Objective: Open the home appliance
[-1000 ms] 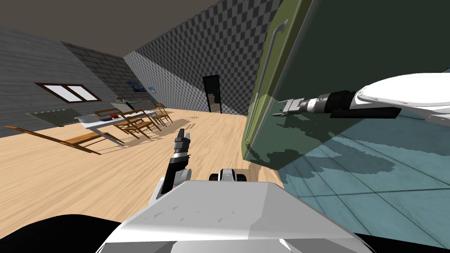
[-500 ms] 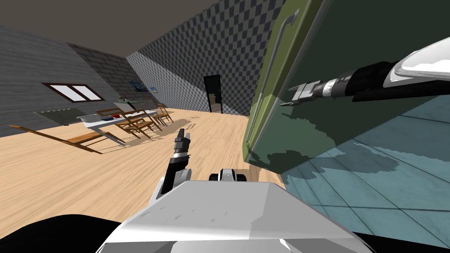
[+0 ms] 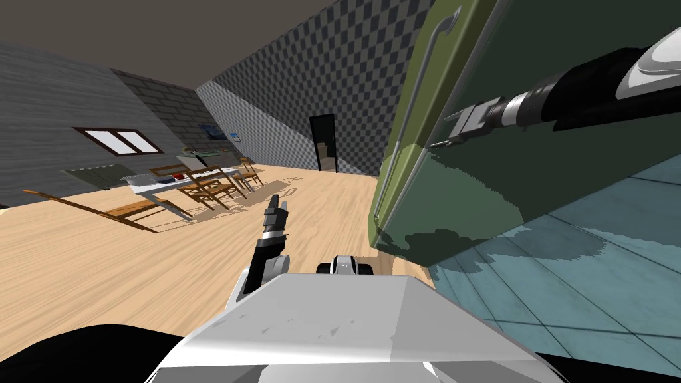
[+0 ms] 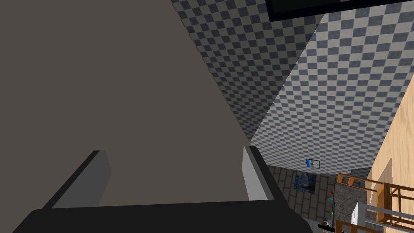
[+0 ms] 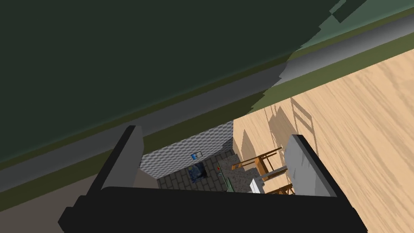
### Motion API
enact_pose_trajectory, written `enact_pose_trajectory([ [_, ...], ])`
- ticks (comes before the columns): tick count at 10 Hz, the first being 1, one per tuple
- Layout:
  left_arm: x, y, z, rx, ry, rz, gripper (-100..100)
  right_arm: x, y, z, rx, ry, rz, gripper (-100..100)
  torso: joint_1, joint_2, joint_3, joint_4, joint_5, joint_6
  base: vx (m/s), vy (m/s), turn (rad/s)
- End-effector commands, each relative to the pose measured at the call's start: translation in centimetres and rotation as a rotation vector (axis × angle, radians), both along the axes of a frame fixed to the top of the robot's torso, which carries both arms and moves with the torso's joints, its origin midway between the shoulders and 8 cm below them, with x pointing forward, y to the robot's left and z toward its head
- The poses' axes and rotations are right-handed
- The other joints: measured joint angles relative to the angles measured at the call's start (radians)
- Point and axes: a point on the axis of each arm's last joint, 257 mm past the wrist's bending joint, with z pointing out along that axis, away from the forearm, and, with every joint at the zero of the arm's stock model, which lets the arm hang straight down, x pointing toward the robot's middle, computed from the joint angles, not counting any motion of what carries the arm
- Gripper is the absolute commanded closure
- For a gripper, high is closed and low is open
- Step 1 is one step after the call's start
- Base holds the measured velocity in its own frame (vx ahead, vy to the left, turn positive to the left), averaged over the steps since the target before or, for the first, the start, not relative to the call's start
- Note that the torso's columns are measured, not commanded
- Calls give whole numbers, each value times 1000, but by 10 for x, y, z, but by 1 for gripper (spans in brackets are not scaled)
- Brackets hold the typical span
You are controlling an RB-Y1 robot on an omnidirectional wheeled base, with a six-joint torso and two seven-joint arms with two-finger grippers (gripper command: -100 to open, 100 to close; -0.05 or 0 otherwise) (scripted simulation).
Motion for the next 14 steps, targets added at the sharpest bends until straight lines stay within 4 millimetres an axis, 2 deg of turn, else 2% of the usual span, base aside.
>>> enact_pose_trajectory([
  [1, 0, 0, 0, 0, 0, 0, 0, -5, -3, 22, -37, -39, -12, -100, -1, -1, -1, 0, 0, -1, 27, -3, 3],
  [2, 0, 0, 0, 0, 0, 0, 0, -5, -3, 22, -37, -39, -12, -100, -2, -1, -2, 0, 0, -1, 0, 0, 0],
  [3, 0, 0, 0, 0, 0, 0, 0, -8, -3, 54, -88, -89, -34, -100, -2, -1, -2, 0, 0, -1, 49, -8, 54],
  [4, 0, 0, 0, 0, 0, 0, 0, -8, -3, 54, -88, -89, -34, -100, -2, -2, -2, 0, 0, 0, 58, -8, 11],
  [5, 0, 0, 0, 0, 0, 0, 0, -13, -1, 86, -136, -139, -53, -100, -2, -4, -4, -1, 1, -2, 76, 5, 53],
  [6, 0, 0, 0, 0, 0, 0, 0, -13, -1, 86, -136, -139, -53, -100, -1, -6, -5, -1, 1, -1, 66, -1, 2],
  [7, 0, 0, 0, 0, 0, 0, 0, -18, 3, 116, -180, -186, -71, -100, -1, -7, -7, -2, 2, -3, 75, -9, 33],
  [8, 0, 0, 0, 0, 0, 0, 0, -18, 3, 116, -180, -186, -71, -100, -1, -8, -8, -3, 2, -3, 73, 3, 22],
  [10, 0, 0, 0, 0, 0, 0, 0, -31, 13, 170, -257, -274, -100, -100, -2, -9, -9, -3, 1, -3, 89, 0, 54],
  [11, 0, 0, 0, 0, 0, 0, 0, -31, 13, 170, -259, -274, -100, -100, -1, -9, -8, -3, 1, -2, 80, -2, 23],
  [14, 0, 0, 0, 0, 0, 0, 0, -51, 34, 232, -354, -377, -130, -100, -4, -5, -5, -2, -1, 0, 87, -1, 40],
])
